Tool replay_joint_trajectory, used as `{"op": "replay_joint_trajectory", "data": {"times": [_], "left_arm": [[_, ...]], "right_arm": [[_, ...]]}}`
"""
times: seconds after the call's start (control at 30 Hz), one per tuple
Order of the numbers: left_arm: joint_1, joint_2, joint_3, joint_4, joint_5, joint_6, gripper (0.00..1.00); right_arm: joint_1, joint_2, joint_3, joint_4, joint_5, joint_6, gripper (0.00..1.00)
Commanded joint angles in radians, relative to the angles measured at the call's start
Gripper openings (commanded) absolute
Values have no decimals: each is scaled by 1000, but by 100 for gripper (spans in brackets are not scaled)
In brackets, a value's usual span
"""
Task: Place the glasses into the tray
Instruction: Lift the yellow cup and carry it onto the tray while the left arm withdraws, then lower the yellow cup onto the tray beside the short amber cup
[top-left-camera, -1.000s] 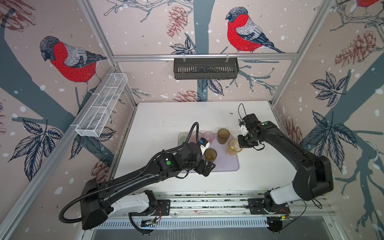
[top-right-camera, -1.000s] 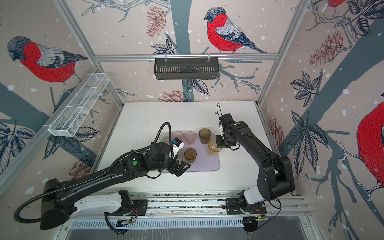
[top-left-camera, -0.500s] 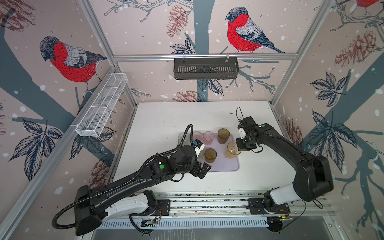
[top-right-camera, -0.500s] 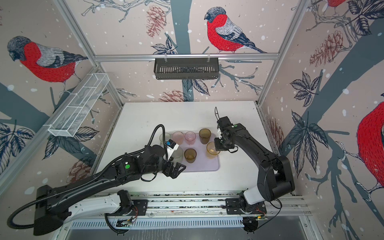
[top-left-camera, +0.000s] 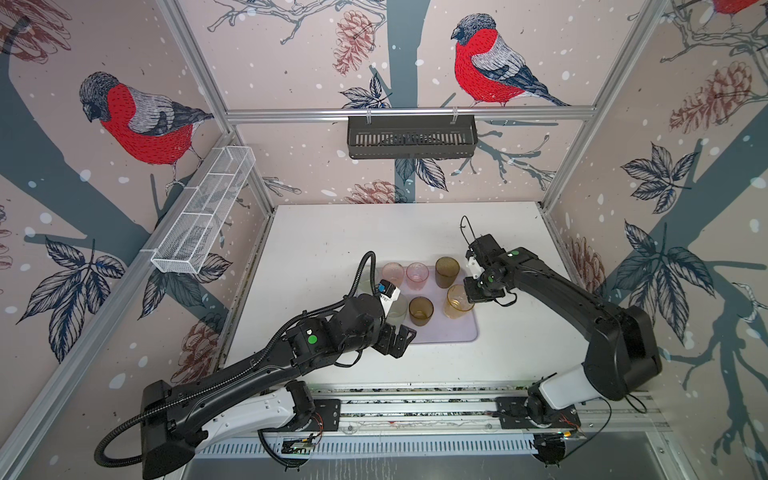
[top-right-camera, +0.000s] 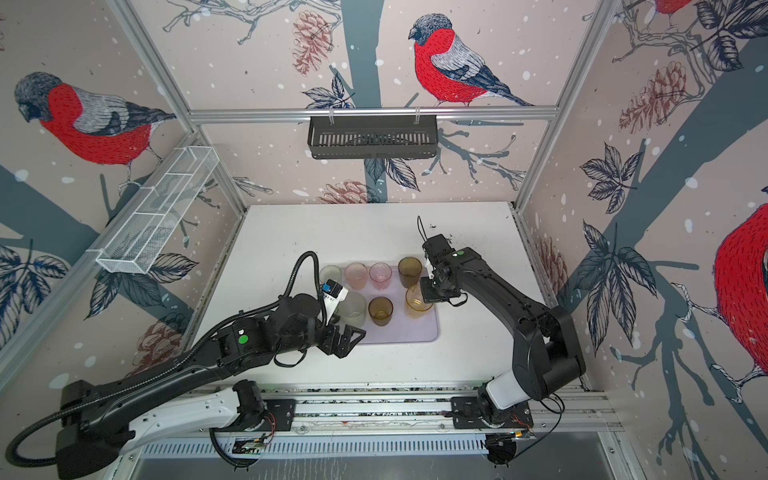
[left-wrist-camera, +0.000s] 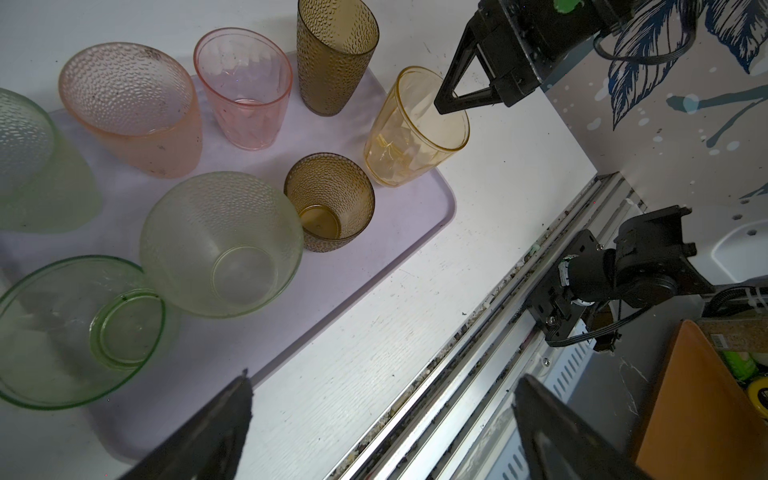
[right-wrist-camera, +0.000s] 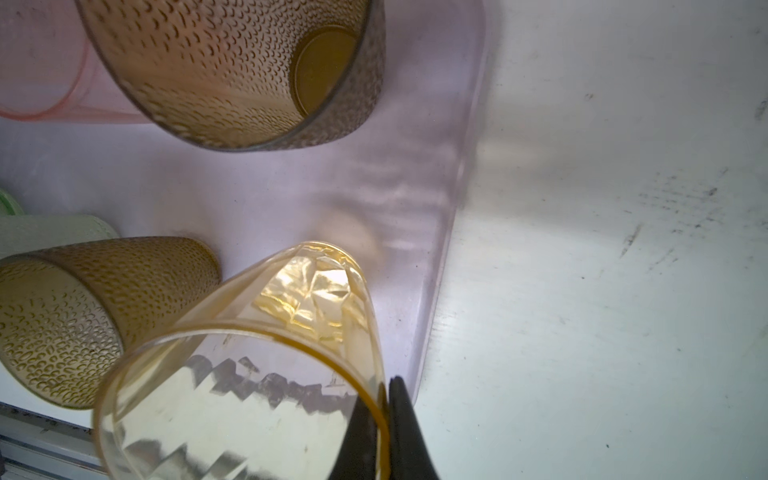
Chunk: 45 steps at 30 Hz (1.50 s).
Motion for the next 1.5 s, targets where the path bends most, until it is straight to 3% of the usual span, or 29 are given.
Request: {"op": "replay_joint_trajectory", "data": {"times": [0.0, 1.47], "left_arm": [[1, -9, -4, -12, -15, -10, 98], [2, -33, -12, -2, -28, -22, 98]], "right_arm": [[15, 4, 7, -13, 25, 16, 1], [100, 20, -34, 13, 64, 45, 3]]}}
